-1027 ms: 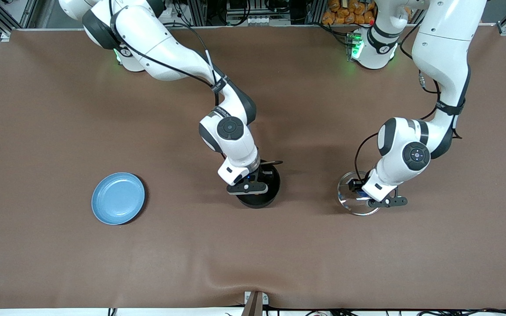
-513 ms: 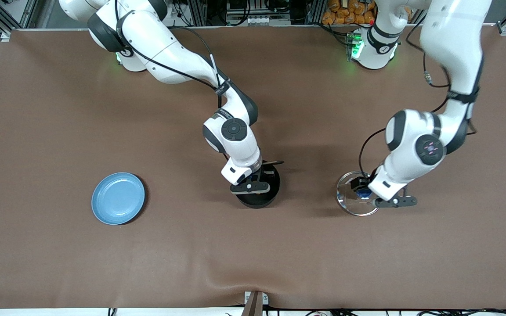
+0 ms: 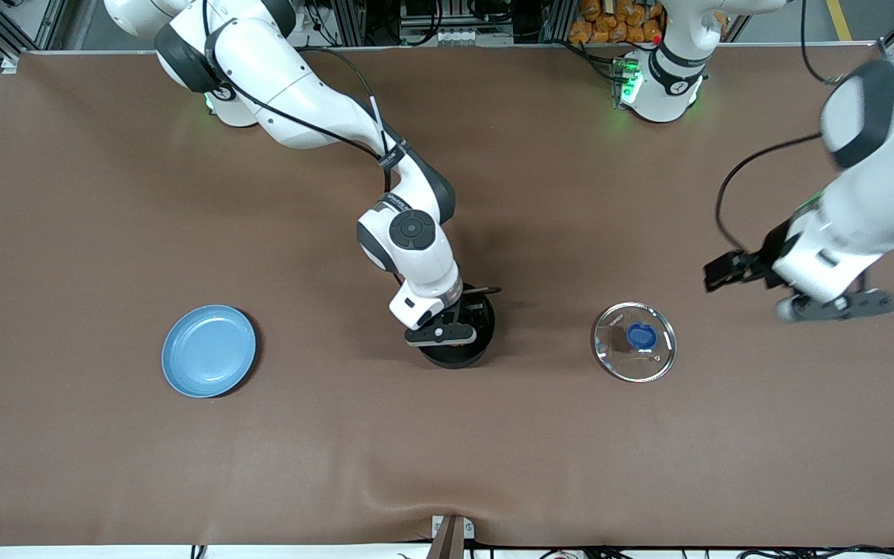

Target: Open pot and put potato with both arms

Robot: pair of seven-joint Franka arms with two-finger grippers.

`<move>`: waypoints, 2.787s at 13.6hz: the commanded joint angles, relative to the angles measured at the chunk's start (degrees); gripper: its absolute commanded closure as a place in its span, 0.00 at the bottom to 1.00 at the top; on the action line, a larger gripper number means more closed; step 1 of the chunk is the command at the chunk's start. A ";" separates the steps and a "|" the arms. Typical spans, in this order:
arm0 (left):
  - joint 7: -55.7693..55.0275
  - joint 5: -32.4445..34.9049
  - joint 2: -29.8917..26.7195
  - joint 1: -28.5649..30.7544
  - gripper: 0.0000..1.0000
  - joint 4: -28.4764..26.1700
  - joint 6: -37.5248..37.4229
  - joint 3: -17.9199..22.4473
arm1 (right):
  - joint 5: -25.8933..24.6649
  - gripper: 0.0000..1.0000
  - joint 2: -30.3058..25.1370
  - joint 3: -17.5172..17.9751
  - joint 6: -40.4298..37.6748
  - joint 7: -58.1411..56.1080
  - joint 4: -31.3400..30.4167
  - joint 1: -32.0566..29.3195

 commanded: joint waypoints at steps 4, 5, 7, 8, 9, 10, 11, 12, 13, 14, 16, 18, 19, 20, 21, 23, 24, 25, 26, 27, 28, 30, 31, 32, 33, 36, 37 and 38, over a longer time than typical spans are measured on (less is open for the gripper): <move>0.89 1.14 -1.99 0.13 0.00 7.44 -10.64 -0.26 | -2.10 0.00 -5.16 -0.34 -9.48 0.73 0.78 -0.29; 0.89 1.93 -2.08 0.13 0.00 8.58 -12.75 -0.35 | -1.92 0.00 -7.52 -0.51 -11.42 0.90 0.78 -0.29; 3.25 2.64 -2.70 0.30 0.00 9.56 -15.22 -0.26 | -1.92 0.00 -12.53 -2.08 -16.59 0.56 0.08 -1.87; 7.44 4.47 -3.66 0.57 0.00 9.48 -16.19 -0.26 | -1.92 0.00 -14.56 -2.27 -20.71 0.38 0.08 -2.83; 11.40 5.97 -4.01 0.57 0.00 9.48 -16.54 -0.26 | -1.92 0.00 -17.01 -2.27 -25.19 0.20 -0.01 -4.67; 11.70 5.46 -4.28 0.57 0.00 9.48 -16.63 -0.08 | -1.92 0.00 -19.39 -2.27 -28.80 -0.67 -0.18 -6.69; 11.44 5.46 -4.28 0.57 0.00 9.48 -16.63 -0.08 | -1.92 0.00 -21.24 -2.27 -31.45 -3.29 -0.27 -8.97; 11.44 5.46 -4.28 0.66 0.00 9.48 -16.55 -0.08 | -1.66 0.00 -23.00 -2.18 -34.17 -6.62 -0.27 -11.52; 11.27 5.37 -4.28 0.92 0.00 9.48 -16.55 0.00 | -1.31 0.00 -24.84 -2.09 -36.81 -10.05 -0.27 -13.81; 10.83 5.37 -4.28 0.92 0.00 9.48 -16.55 0.09 | -1.22 0.00 -26.34 -2.09 -38.75 -11.65 -0.36 -15.31; 6.72 5.54 -4.37 0.92 0.00 9.48 -16.55 0.09 | -0.78 0.00 -30.11 -2.01 -40.44 -11.93 -2.72 -17.68; 6.34 5.37 -7.43 0.31 0.00 7.47 -14.10 0.53 | 1.84 0.00 -34.86 -1.92 -40.35 -14.28 -7.20 -20.23; 6.08 5.37 -10.49 -0.13 0.00 3.89 -10.61 0.53 | 3.08 0.00 -37.49 -2.00 -40.44 -17.87 -9.74 -21.72; 5.99 5.20 -12.00 0.21 0.00 0.98 -7.35 0.53 | 3.87 0.00 -40.13 -2.01 -40.44 -21.04 -12.38 -23.48; 6.16 4.67 -12.45 0.56 0.00 -0.27 -6.62 0.53 | 4.92 0.00 -42.68 -2.01 -40.44 -23.42 -15.01 -25.15; 6.43 3.96 -14.55 0.66 0.00 -3.17 -5.48 0.53 | 5.99 0.00 -47.60 -2.01 -40.35 -27.55 -20.20 -27.88; 6.43 3.96 -14.65 0.57 0.00 -3.27 -5.47 0.62 | 6.08 0.00 -49.89 -2.01 -40.27 -28.36 -22.40 -29.28; 6.43 3.96 -14.57 0.48 0.00 -3.27 -5.47 1.06 | 7.30 0.00 -51.65 -2.09 -40.44 -28.45 -23.73 -30.60; 6.43 3.96 -14.48 -0.04 0.00 -3.10 -5.47 1.49 | 8.79 0.00 -53.06 -2.18 -41.22 -28.63 -24.52 -32.44; 6.34 3.96 -14.39 -0.05 0.00 -3.01 -5.47 1.59 | 8.98 0.00 -53.77 -2.18 -42.36 -30.19 -24.71 -34.03; 6.34 3.96 -14.30 -0.13 0.00 -3.01 -5.47 1.59 | 8.98 0.00 -54.30 -2.18 -43.16 -32.65 -24.71 -35.61; 6.25 3.96 -14.30 -0.14 0.00 -2.92 -5.47 1.59 | 9.33 0.00 -55.96 -2.18 -44.91 -33.37 -24.79 -36.94; 6.25 3.96 -14.30 -0.14 0.00 -2.92 -5.47 1.59 | 9.33 0.00 -56.93 -2.27 -45.62 -33.37 -24.88 -36.94; 6.25 3.96 -14.30 -0.14 0.00 -2.92 -5.47 1.59 | 9.33 0.00 -57.46 -2.27 -46.06 -33.29 -24.88 -36.94; 6.25 3.96 -14.30 -0.14 0.00 -2.92 -5.47 1.59 | 9.33 0.00 -57.90 -2.27 -46.15 -33.29 -24.88 -36.94; 5.99 3.96 -14.30 -0.22 0.00 -2.92 -5.47 1.59 | 9.33 0.00 -60.96 -2.18 -46.24 -33.37 -27.06 -36.77; 5.99 3.96 -14.21 -0.22 0.00 -2.92 -5.47 1.67 | 9.33 0.00 -63.24 -2.18 -45.63 -33.37 -29.26 -36.68; 5.99 3.96 -14.30 -0.22 0.00 -2.92 -5.47 1.59 | 9.33 0.00 -65.09 -2.09 -45.02 -33.37 -31.02 -36.51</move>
